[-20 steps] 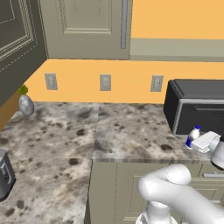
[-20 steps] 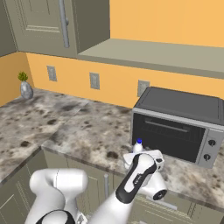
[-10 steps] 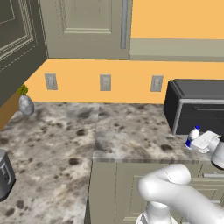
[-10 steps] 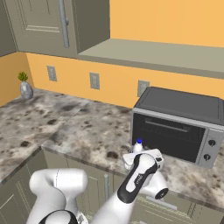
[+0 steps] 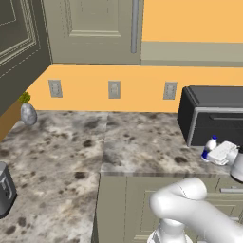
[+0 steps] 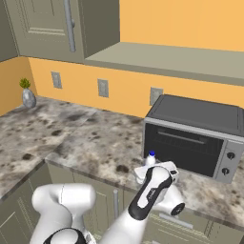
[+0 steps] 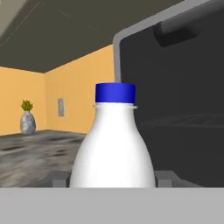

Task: Take the bottled waters from the counter and place them in the freezer to freeze. Close the freezer door after placing the bottles.

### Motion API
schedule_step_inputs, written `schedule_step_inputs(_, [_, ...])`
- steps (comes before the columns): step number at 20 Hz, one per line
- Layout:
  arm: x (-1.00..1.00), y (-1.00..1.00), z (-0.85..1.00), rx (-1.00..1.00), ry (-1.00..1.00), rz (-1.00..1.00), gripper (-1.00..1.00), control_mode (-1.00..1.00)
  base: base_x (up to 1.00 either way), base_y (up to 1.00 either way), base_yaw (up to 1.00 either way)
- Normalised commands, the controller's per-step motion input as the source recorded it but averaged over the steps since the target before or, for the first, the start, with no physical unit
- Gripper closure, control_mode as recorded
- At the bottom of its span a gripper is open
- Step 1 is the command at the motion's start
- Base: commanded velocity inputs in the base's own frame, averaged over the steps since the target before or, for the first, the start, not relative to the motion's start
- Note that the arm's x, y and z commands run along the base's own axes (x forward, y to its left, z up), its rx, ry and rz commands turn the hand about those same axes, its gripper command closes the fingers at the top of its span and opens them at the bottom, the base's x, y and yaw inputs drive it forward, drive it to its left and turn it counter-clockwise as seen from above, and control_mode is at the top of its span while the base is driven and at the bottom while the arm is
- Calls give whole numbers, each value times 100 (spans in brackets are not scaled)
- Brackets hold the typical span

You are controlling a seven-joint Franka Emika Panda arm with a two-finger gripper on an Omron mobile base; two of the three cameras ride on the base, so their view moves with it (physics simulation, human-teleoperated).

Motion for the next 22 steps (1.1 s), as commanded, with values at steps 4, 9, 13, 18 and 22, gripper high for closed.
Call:
schedule_step_inputs(4, [-22,1,83,-12,6,0,100,-100,0,0,0])
schedule_step_inputs(9, [-27,11,100,-24,10,-7,100,-100,0,0,0])
schedule_step_inputs(13, [-25,31,100,-18,32,-22,100,-100,0,0,0])
schedule_step_inputs(18, [-27,46,100,-16,31,-31,100,-100,0,0,0])
schedule_step_inputs(22, [-18,53,92,-6,32,-43,100,-100,0,0,0])
